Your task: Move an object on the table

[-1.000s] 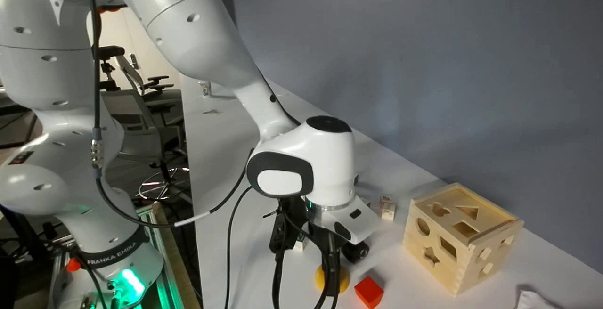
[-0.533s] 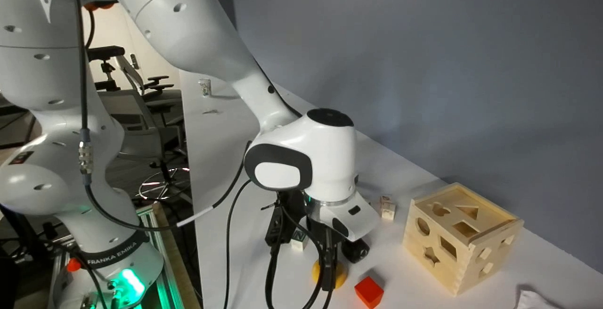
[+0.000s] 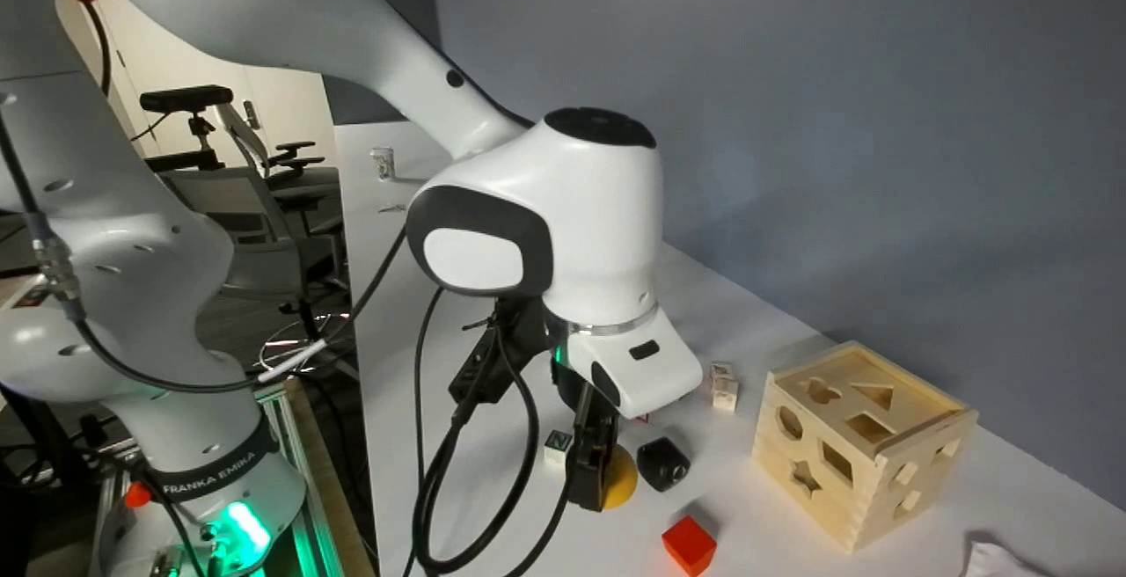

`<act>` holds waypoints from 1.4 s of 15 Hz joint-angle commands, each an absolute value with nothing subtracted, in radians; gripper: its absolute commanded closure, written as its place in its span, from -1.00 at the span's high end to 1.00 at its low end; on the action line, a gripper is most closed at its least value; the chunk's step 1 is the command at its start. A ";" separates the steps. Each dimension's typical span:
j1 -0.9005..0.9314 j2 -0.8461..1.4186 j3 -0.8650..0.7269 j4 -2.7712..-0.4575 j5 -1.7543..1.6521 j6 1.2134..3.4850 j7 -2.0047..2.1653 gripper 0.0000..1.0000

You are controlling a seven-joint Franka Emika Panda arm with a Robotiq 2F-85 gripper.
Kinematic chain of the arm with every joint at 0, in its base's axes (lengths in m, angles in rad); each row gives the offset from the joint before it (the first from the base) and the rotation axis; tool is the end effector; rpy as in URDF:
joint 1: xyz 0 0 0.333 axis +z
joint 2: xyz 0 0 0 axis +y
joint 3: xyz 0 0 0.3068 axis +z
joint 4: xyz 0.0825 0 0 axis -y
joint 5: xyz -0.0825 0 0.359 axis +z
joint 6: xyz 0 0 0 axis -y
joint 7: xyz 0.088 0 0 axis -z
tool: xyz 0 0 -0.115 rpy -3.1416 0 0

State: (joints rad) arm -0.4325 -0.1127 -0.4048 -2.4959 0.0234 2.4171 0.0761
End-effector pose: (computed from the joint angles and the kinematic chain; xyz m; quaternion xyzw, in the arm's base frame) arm 0.2998 -0.3303 0.3273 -0.8936 0.4477 -0.0225 0.0233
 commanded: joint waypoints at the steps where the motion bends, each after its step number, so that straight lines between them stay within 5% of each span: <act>1: -0.453 -0.131 -0.416 -2.484 0.014 2.429 0.159 0.08; 19: -0.432 0.180 -0.431 -2.247 0.050 2.448 0.218 0.08; 20: -0.439 0.156 -0.433 -2.267 0.060 2.442 0.181 0.58; 21: -0.436 0.168 -0.432 -2.261 0.060 2.442 0.189 0.58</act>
State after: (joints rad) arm -0.4416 0.1675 -0.4272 -2.2634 0.0594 2.4456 0.1895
